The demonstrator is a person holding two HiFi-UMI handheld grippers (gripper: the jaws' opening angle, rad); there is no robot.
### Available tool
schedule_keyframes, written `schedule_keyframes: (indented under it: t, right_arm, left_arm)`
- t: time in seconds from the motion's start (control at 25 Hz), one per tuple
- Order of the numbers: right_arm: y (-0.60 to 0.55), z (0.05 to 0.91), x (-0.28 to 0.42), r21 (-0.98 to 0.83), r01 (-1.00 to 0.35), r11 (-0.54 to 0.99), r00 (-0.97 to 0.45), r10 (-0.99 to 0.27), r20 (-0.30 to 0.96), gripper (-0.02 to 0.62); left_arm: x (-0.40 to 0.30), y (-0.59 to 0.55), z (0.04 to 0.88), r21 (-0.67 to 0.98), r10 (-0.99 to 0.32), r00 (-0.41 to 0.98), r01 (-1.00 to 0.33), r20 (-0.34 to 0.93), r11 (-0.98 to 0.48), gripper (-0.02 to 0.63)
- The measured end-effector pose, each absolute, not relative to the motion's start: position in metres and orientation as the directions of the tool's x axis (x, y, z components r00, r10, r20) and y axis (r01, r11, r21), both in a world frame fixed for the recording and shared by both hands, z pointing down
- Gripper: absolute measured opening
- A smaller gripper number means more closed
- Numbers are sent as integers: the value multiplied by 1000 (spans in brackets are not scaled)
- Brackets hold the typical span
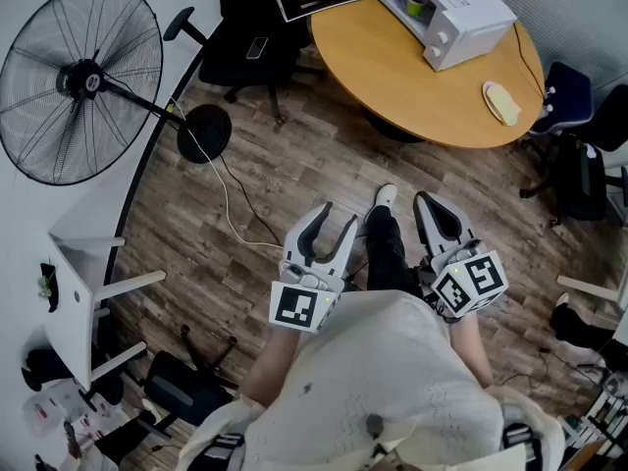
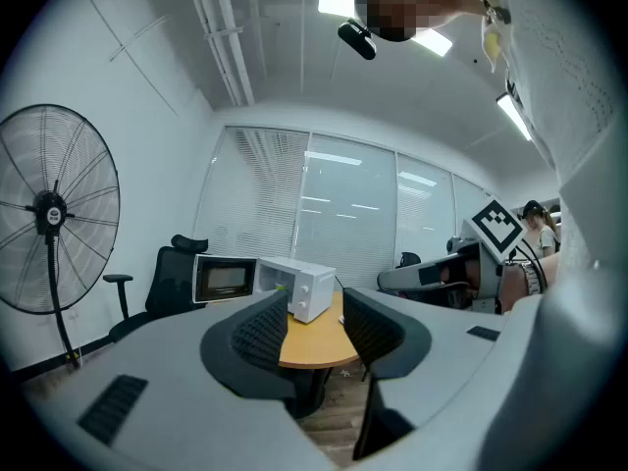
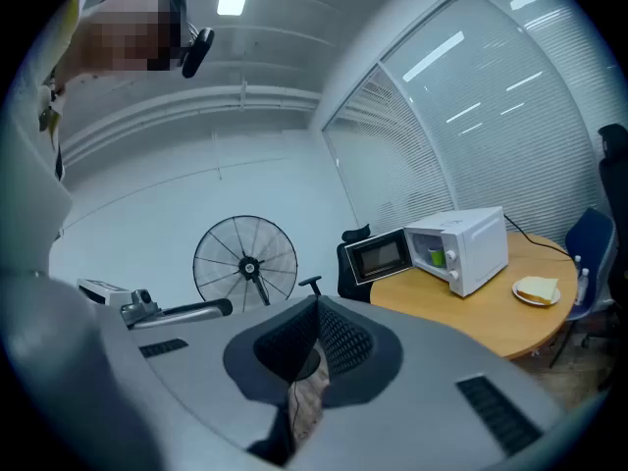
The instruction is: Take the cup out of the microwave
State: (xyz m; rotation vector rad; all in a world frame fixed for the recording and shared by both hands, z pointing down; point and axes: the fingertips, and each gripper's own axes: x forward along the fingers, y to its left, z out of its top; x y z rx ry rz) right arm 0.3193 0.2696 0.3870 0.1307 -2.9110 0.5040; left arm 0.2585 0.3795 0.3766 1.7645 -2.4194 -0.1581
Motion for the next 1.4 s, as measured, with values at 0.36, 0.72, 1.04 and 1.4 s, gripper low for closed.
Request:
schedule_keyframes:
  t: [0.36,0.72,1.04,1.4]
  right_arm:
    - [407,343,422,-322,-175,930,-981,-139,133,6]
    - [451,334,443,-259,-174,950,-982,-146,123,6]
    - [466,328,430,-230,-134,964,-987,-108,123,6]
    - [463,343,413,-256,-104,961,-987,-69,143,6]
  left_arm:
    - [342,515,323,116,-971,-239,-964,-5,237,209]
    - [364,550,314,117,-971,-235,-966,-40,229,209]
    - [349,571,319,85,-958,-284,-956,-30,280,209]
    - [330,570,330,99,-946,-325,-941,-5,322,212]
